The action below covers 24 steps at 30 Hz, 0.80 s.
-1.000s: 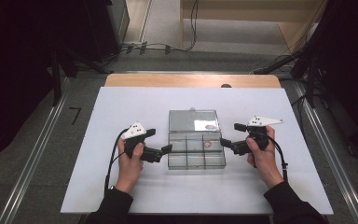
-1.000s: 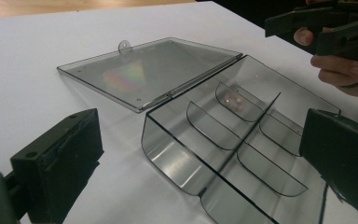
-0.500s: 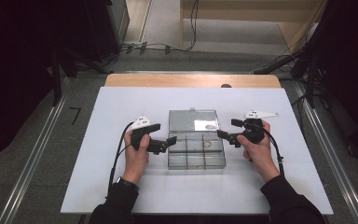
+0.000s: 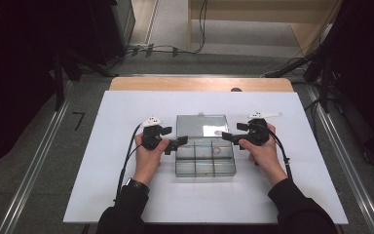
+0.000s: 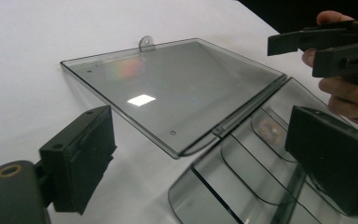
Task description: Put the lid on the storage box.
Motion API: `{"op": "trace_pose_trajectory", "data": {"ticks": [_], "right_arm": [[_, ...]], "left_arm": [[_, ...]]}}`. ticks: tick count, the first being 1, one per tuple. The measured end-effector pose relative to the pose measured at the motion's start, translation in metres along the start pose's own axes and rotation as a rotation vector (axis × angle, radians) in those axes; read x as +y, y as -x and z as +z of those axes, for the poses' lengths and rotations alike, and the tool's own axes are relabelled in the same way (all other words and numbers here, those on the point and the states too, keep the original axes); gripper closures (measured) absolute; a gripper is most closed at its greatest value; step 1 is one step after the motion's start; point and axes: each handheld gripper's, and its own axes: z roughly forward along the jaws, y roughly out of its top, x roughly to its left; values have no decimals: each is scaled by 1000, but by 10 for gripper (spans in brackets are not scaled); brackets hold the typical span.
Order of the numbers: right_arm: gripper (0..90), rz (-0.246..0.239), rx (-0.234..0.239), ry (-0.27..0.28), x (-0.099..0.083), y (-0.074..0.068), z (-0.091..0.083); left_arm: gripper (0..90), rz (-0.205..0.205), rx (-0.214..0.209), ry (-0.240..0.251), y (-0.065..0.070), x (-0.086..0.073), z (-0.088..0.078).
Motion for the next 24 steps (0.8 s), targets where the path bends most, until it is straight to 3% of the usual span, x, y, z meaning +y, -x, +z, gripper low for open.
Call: {"op": "trace_pose_trajectory", "data": {"ticks": [3,15,24], "right_arm": [[67,9,-8,-5,3,1,5],[192,107,-39,-47,6,8,23],[205,119,-33,-74,7,3,34]], "left_arm": [[104,-37,9,-10,-4,2,3],[179,-112,46,-47,-10,7,15],[224,-134,42,-64,-10,7,24]]}}
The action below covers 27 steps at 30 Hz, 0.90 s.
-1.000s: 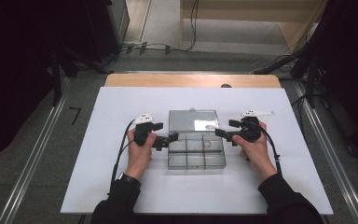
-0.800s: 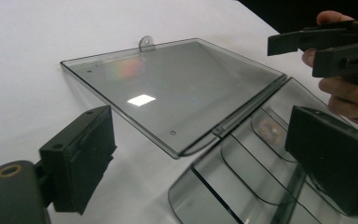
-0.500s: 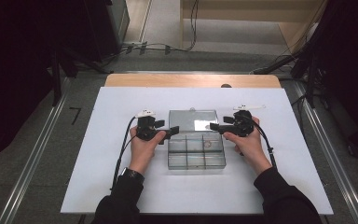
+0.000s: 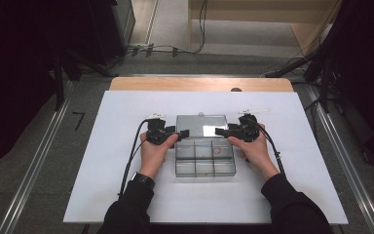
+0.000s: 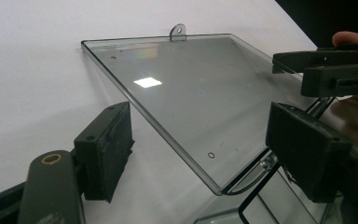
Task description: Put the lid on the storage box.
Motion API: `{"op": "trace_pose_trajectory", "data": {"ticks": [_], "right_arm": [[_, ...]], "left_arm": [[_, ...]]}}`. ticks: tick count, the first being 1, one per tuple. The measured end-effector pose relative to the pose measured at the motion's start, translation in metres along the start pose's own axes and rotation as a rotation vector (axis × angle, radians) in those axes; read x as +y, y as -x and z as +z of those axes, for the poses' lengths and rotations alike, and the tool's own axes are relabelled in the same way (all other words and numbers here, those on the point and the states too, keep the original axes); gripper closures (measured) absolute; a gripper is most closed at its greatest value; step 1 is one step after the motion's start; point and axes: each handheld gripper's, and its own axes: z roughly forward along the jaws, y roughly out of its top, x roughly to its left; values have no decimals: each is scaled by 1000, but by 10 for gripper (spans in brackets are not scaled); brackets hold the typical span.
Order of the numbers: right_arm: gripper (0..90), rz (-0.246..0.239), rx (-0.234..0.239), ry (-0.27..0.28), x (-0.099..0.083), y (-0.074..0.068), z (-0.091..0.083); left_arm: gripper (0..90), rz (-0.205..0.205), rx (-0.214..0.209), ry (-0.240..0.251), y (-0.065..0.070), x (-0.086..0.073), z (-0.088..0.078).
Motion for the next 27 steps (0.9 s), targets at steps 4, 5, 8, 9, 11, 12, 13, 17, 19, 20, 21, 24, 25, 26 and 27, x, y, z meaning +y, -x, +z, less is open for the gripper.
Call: {"op": "trace_pose_trajectory", "data": {"ticks": [4,5,8,9,11,12,13,17,19,20,21,24,25,26,27], "right_arm": [[204,15,-16,-3,1,-2,3],[204,15,-18,-7,1,-1,3],[199,29,-16,-27,0,-1,5],[201,45,-2,-30,0,0,5],[209,58,17,-32,-1,1,7],[210,60,21,-32,-1,1,7],[214,55,20,-32,-1,0,7],[269,45,7,-15,0,-2,4],[303,37,1,-2,0,-2,2],[318,38,0,5,1,-2,1],[329,38,2,9,1,-1,0],[369,40,7,32,1,-1,-3],[381,38,4,36,2,-1,-4],[396,37,6,44,2,-1,-5],[411,27,3,51,2,-2,-6]], "left_arm": [[229,-2,15,-4,1,1,3],[229,-5,17,-3,1,1,3],[233,-18,23,-14,1,1,5],[241,-31,23,-19,0,0,5],[250,-44,20,-27,0,1,6],[258,-49,18,-28,0,1,7],[266,-46,14,-27,1,1,7],[306,-33,15,-20,4,2,7],[329,-32,16,-13,4,3,7],[341,-34,16,-10,5,3,7],[352,-33,14,-8,5,3,7],[385,-28,11,7,6,3,6],[393,-22,14,7,7,4,5],[404,-21,17,16,8,4,5],[416,-17,21,23,8,4,4]]}}
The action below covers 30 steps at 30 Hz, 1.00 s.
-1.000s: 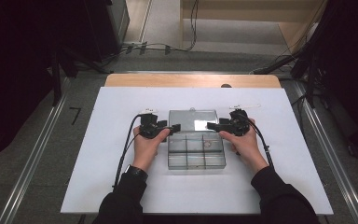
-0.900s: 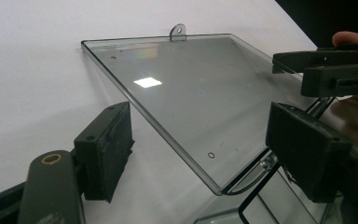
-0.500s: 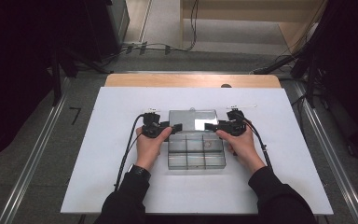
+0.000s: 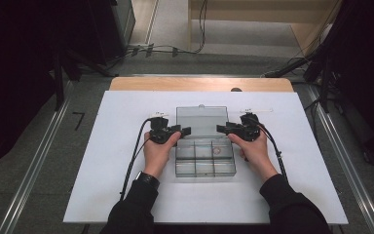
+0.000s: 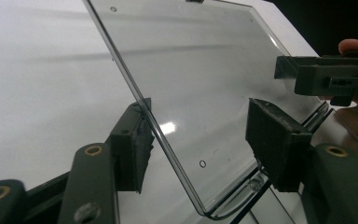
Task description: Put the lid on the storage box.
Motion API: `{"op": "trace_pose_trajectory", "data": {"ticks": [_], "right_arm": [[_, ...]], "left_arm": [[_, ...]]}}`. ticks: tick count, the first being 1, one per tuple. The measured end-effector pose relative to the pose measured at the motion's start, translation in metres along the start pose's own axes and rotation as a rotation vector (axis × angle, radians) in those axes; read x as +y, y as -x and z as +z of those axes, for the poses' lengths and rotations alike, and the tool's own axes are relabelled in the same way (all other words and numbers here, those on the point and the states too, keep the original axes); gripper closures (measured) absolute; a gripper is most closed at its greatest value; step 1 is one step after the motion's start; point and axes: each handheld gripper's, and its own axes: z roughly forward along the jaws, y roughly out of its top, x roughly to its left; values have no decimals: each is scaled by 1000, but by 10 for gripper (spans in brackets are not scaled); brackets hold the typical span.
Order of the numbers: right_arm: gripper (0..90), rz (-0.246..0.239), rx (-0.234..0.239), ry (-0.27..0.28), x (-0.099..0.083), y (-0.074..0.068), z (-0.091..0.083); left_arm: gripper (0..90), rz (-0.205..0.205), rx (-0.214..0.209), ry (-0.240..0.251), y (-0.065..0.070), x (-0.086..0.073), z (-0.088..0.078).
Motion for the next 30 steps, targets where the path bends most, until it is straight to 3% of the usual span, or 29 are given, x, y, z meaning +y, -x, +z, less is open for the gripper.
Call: {"op": "trace_pose_trajectory", "data": {"ticks": [11,17,22,25,30], "right_arm": [[587,-33,37,65,-2,1,-13],[667,-75,53,93,-2,0,-23],[725,-105,72,127,-6,1,-29],[742,-139,75,142,-8,0,-32],[748,-186,69,160,-11,-2,-34]], "left_arm": [[554,44,0,55,3,3,-11],[621,75,-16,83,5,4,-18],[676,76,-52,98,4,4,-23],[668,88,-50,104,5,5,-24],[574,112,-40,133,13,12,-23]]}}
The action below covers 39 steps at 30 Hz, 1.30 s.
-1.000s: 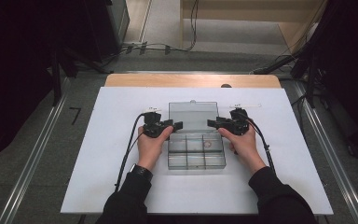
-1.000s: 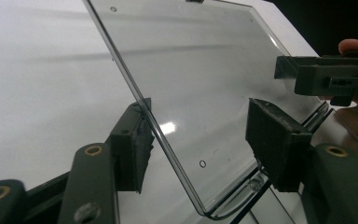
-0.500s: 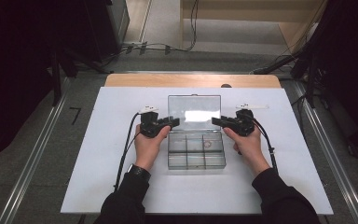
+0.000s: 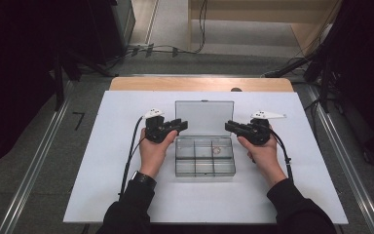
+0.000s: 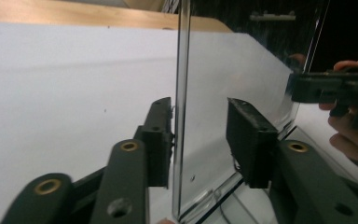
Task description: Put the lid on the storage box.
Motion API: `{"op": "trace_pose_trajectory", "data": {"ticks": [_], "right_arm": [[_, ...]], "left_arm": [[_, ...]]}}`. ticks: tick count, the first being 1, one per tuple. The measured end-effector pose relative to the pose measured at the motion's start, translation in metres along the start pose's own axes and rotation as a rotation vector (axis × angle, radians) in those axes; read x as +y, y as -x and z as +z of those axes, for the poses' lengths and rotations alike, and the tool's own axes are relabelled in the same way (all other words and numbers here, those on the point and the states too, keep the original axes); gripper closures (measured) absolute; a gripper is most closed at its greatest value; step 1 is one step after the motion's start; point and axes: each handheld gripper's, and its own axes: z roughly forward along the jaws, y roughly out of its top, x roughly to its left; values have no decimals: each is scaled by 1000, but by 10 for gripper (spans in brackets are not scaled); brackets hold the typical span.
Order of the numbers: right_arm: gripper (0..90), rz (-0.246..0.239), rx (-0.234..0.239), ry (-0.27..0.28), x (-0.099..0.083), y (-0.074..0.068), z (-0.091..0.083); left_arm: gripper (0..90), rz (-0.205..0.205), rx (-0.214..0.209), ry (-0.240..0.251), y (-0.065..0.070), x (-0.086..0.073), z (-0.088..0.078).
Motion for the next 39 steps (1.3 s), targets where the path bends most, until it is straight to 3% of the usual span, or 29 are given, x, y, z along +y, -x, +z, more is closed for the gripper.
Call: {"op": "trace_pose_trajectory", "data": {"ticks": [3,5,11,15,20,27,29,32,39], "right_arm": [[751,-23,4,12,-2,0,-1],[750,-29,0,17,-2,-1,-2],[734,-36,-4,3,0,-2,-3],[585,-33,-9,-2,8,-5,-5],[534,-56,-30,20,24,-9,-9],[591,-82,-18,35,36,-20,-10],[625,-86,-46,30,36,-24,-11],[637,-88,-43,33,35,-25,-13],[637,-106,-20,45,30,-28,-20]], "left_arm": [[568,8,-2,18,3,5,0],[601,31,20,16,5,5,-1],[613,44,3,22,5,3,-4],[617,51,0,27,5,2,-5],[615,52,-14,38,6,0,-8],[603,68,-33,41,8,-2,-11],[592,76,-28,39,9,-2,-11],[546,78,-38,33,9,-4,-13],[485,125,-7,13,14,-16,-24]]}}
